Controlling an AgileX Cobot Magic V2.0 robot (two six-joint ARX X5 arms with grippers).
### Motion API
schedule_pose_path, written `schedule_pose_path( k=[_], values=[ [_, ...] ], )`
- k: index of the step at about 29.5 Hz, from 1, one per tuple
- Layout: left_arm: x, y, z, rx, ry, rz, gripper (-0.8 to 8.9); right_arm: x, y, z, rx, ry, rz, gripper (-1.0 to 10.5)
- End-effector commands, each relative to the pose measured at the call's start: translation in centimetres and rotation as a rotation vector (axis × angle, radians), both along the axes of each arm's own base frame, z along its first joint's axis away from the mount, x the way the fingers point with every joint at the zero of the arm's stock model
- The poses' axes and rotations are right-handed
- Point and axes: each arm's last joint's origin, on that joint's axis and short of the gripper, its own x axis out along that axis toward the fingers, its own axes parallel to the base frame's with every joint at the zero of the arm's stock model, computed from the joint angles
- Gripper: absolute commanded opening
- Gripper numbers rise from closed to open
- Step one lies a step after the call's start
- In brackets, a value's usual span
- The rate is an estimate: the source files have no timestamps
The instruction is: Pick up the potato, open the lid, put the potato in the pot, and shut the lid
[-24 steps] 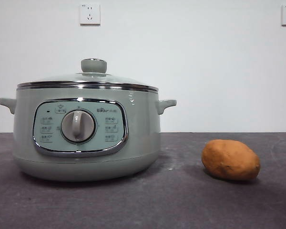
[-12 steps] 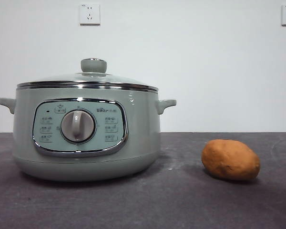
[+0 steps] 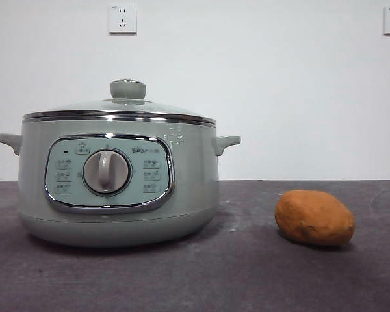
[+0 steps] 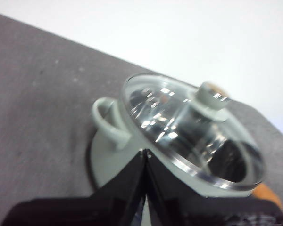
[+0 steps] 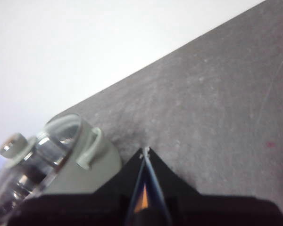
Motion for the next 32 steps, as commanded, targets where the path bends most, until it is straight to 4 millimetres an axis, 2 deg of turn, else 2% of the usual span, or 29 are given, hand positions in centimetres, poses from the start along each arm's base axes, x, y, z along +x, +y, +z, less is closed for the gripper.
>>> schedule_pose_path(
  k=[1, 7, 11, 16, 20, 21, 22, 25, 26, 28, 32],
  values=[
    [-0.4, -0.1, 1.7, 0.003, -0.042, -0.029, -0.06, 0.2, 0.0, 2.0, 0.007, -0.016, 0.002, -0.1],
    [-0.8, -0.2, 5.5, 0.001, -0.094, -0.072, -0.06, 0.9, 0.2, 6.0, -0.003, -0.049, 0.021, -0.1],
    [-0.8, -0.4, 7.8, -0.003, -0.109, -0.136, -0.06, 1.3, 0.6, 8.2, -0.071, -0.094, 0.160, -0.1],
    [0.2, -0.6, 9.7, -0.021, -0.038, -0.254, -0.05, 2.2, 1.2, 10.2, -0.109, -0.065, 0.354, 0.0],
    [1.6, -0.9, 10.6, -0.003, 0.030, -0.383, 0.02, 3.2, 1.6, 10.9, -0.140, 0.021, 0.481, 0.1],
    [2.0, -1.0, 10.7, -0.001, 0.044, -0.403, 0.16, 3.5, 1.7, 10.9, -0.153, 0.041, 0.495, 0.2],
    [2.4, -1.0, 10.8, -0.004, 0.062, -0.420, 0.85, 3.8, 1.8, 11.0, -0.165, 0.063, 0.514, 0.8],
    [3.4, -1.0, 11.0, -0.018, 0.103, -0.436, 3.79, 4.7, 1.9, 10.8, -0.168, 0.144, 0.529, 3.4],
    [3.7, -1.0, 11.1, -0.021, 0.114, -0.436, 4.21, 5.0, 2.0, 10.7, -0.165, 0.169, 0.531, 4.3],
    [4.1, -1.0, 11.1, -0.024, 0.127, -0.436, 4.17, 5.4, 2.0, 10.4, -0.161, 0.204, 0.534, 5.2],
    [4.6, -1.0, 11.1, -0.026, 0.142, -0.434, 4.16, 6.1, 2.1, 9.7, -0.191, 0.240, 0.541, 5.0]
  ],
)
